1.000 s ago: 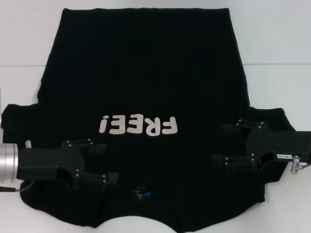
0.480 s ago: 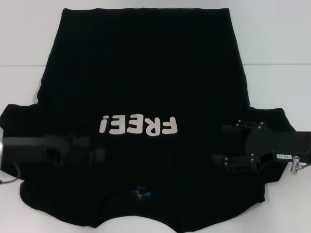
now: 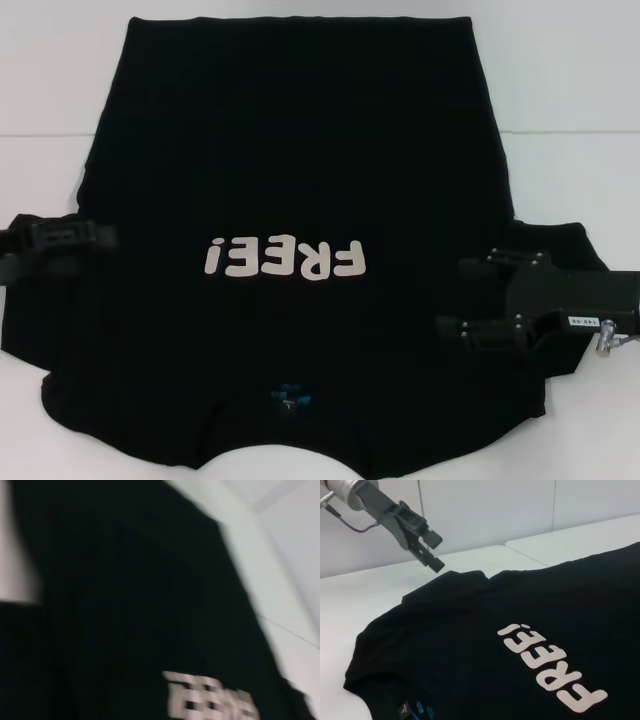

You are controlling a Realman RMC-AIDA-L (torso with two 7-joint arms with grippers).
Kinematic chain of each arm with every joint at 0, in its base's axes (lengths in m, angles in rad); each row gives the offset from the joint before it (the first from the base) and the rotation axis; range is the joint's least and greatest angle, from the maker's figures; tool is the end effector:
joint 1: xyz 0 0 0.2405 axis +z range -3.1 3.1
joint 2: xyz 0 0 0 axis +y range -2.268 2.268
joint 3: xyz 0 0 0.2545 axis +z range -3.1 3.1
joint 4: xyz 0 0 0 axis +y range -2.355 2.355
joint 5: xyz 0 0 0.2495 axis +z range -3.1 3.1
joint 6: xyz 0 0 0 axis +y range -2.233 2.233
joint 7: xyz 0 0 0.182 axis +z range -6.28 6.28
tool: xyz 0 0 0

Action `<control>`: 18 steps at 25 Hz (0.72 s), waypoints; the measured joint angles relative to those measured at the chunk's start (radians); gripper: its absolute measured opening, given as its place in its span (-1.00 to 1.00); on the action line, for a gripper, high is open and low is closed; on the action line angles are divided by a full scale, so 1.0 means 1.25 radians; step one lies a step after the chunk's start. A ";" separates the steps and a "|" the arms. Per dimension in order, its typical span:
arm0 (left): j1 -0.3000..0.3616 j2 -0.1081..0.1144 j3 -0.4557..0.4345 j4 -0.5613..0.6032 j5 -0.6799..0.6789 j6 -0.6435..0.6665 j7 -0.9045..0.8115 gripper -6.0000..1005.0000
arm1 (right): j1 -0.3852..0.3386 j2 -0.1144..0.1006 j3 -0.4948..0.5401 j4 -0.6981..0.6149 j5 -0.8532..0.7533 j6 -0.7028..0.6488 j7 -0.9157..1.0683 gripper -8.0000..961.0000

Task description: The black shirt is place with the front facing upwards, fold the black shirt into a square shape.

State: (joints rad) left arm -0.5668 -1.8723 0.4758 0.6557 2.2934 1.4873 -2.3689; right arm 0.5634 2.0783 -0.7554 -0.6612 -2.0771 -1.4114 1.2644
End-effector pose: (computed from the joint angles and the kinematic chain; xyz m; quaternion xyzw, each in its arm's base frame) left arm -0.3508 0.4026 0.0777 -0.7173 -0.6469 -0.1932 0.1720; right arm 0.2777 0.3936 -0.0451 -0.9637 0.1452 0.1544 0.1625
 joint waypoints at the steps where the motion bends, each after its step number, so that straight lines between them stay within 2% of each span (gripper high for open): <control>1: 0.000 0.003 0.000 0.001 0.017 -0.021 -0.029 0.84 | 0.000 0.000 -0.002 0.000 0.000 0.002 0.002 0.93; 7: -0.008 0.015 -0.004 0.012 0.088 -0.095 -0.129 0.83 | 0.000 0.002 0.000 0.000 0.000 0.010 0.005 0.93; 18: -0.017 0.022 -0.009 0.025 0.176 -0.159 -0.160 0.81 | 0.003 0.004 -0.003 0.000 0.000 0.032 0.017 0.93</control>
State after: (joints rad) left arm -0.5885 -1.8453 0.4641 0.6872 2.5139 1.2886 -2.5686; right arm 0.5672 2.0837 -0.7594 -0.6611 -2.0769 -1.3718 1.2855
